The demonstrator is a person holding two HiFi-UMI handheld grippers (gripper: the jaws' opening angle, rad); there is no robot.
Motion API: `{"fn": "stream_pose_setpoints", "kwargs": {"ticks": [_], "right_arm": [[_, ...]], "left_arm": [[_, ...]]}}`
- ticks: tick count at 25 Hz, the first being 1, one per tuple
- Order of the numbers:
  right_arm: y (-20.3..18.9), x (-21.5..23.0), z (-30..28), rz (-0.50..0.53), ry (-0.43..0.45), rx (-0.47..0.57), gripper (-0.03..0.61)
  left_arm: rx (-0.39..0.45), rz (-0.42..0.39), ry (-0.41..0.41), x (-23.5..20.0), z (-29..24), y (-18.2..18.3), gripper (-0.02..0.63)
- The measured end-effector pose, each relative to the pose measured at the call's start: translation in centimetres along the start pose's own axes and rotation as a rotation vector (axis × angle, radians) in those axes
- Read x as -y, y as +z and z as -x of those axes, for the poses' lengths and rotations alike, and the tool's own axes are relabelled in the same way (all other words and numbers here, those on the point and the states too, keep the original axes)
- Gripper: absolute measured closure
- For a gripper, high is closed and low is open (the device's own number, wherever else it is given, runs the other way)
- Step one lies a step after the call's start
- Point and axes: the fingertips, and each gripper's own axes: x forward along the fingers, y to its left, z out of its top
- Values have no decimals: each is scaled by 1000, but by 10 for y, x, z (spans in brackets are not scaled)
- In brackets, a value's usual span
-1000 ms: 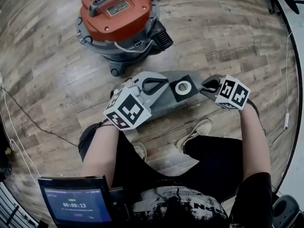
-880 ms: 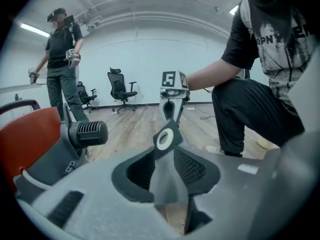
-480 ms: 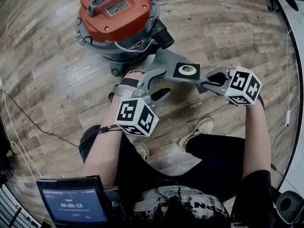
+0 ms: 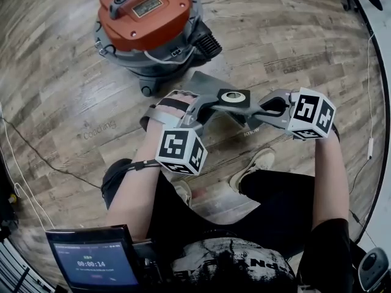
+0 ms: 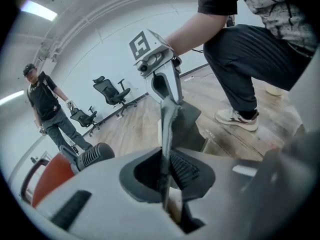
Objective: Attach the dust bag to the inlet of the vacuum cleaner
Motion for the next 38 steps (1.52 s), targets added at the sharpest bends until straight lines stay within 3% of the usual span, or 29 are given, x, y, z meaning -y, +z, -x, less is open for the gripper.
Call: {"fn": "stream_pose_setpoints", "kwargs": {"ticks": [5,10,13,15,17,19,21,25,28,38], "right_arm": [[7,11,2,27,-92,22,508],[34,22,15,118,-277,54,315],[54,12,12,207,-326,43,305],[60,9,-2,294,-383,-18,304],[59,15,-15,397,-473,-110,319],[57,24,-17,480,-562,-184,464],[58,30,-14,503,-611,-210,526],[58,40,-12,496,-620,-260,509],[72,48,-10,527,-603,-288,543],[114,65,40,652,-650,-389,546]], "left_arm": [[-24,68,1,-4,3,-6,588],[-88,162,-8,-7,5,-21,589],[-109,204,-7,-10,6,-25,589],[-108,223,-3,-13,7,-23,589],[-106,230,-7,-11,9,-21,589],[-109,234,-11,-10,9,-19,589],[-109,237,-10,-12,11,-18,589],[-97,256,-3,-19,15,-16,589],[-84,294,3,-33,22,-21,588],[-24,365,125,-78,39,5,588]]}}
